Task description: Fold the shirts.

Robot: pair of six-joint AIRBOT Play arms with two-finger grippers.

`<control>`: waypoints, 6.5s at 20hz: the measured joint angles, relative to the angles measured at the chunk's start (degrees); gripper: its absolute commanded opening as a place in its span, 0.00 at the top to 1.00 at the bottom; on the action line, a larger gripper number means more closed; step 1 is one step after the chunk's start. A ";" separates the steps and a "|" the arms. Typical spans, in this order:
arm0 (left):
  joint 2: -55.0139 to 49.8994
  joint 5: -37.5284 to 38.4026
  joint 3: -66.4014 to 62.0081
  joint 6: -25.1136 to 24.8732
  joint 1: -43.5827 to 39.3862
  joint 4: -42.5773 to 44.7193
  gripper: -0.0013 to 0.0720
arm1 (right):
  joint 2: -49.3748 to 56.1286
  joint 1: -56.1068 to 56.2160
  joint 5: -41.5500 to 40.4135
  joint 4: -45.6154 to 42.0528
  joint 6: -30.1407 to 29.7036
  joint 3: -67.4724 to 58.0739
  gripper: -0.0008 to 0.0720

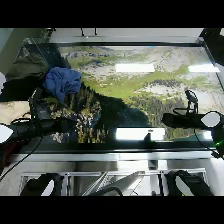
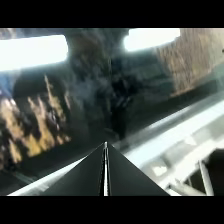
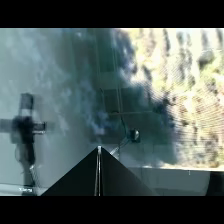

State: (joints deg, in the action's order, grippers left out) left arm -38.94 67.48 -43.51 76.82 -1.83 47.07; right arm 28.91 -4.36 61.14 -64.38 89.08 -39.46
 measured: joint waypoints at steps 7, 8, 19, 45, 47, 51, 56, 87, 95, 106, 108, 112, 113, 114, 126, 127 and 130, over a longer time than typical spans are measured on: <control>-17.46 -0.26 -14.21 0.26 16.61 6.19 0.06 | 4.70 0.00 -2.91 0.17 0.00 0.00 0.38; -21.24 -0.17 -16.59 -0.02 19.04 6.43 0.06 | 5.68 0.00 -3.63 0.17 0.00 0.00 0.38; -65.77 -11.61 -41.77 -3.37 19.39 7.37 0.06 | 12.55 0.00 -11.91 0.17 -0.44 0.00 0.38; -51.60 11.10 -44.15 -0.52 -25.73 -3.02 0.96 | 6.34 -1.88 -4.02 -0.79 -5.20 -3.96 0.37; -50.93 8.35 -40.76 -0.50 -29.29 -2.99 0.96 | 6.29 -1.29 -2.58 1.40 -6.36 -2.60 0.22; -51.12 7.02 -38.07 -0.35 -31.76 -3.26 0.96 | 6.51 2.43 -1.31 10.34 -10.99 2.45 0.10; -51.23 8.13 -37.33 -0.31 -30.08 -3.54 0.96 | 8.66 8.44 -2.73 15.65 -14.47 7.58 0.10; -27.02 18.95 -59.63 7.19 -25.38 10.80 0.96 | 4.74 11.19 9.33 23.96 -38.45 -40.92 0.96; -36.61 12.15 -35.58 5.57 -25.20 18.38 0.03 | 24.24 11.61 11.61 20.81 -37.62 -29.14 0.63; -47.65 18.97 -34.14 3.67 -14.60 19.32 0.03 | 25.90 0.44 11.52 15.72 -32.41 -23.63 0.19; -45.75 16.46 -27.36 3.02 -13.99 18.29 0.03 | 23.50 -1.86 11.87 14.64 -31.58 -18.12 0.19; -44.06 8.57 -15.06 0.37 -16.00 13.22 0.04 | 20.68 -3.45 9.88 14.67 -30.97 -5.75 0.19; -44.30 6.43 -12.98 -0.15 -17.00 12.33 0.04 | 20.37 -3.61 9.18 15.28 -31.21 -3.30 0.19; -44.85 4.48 -11.54 -0.52 -17.99 11.78 0.04 | 20.20 -3.74 8.20 15.91 -31.82 -1.49 0.19; -51.17 3.17 -19.17 -1.20 -21.84 10.03 0.96 | 25.94 1.68 3.26 24.15 -40.15 3.30 0.30; -51.21 4.55 -20.15 -1.22 -21.88 9.90 0.96 | 26.88 2.82 2.97 24.55 -40.81 3.32 0.84; -51.17 9.49 -23.87 -1.18 -21.92 9.84 0.96 | 28.11 4.90 3.21 26.64 -42.97 2.73 0.96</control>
State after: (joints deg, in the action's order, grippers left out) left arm -90.11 76.97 -67.37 75.64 -23.75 56.90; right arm 57.01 0.54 64.36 -37.74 46.11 -36.73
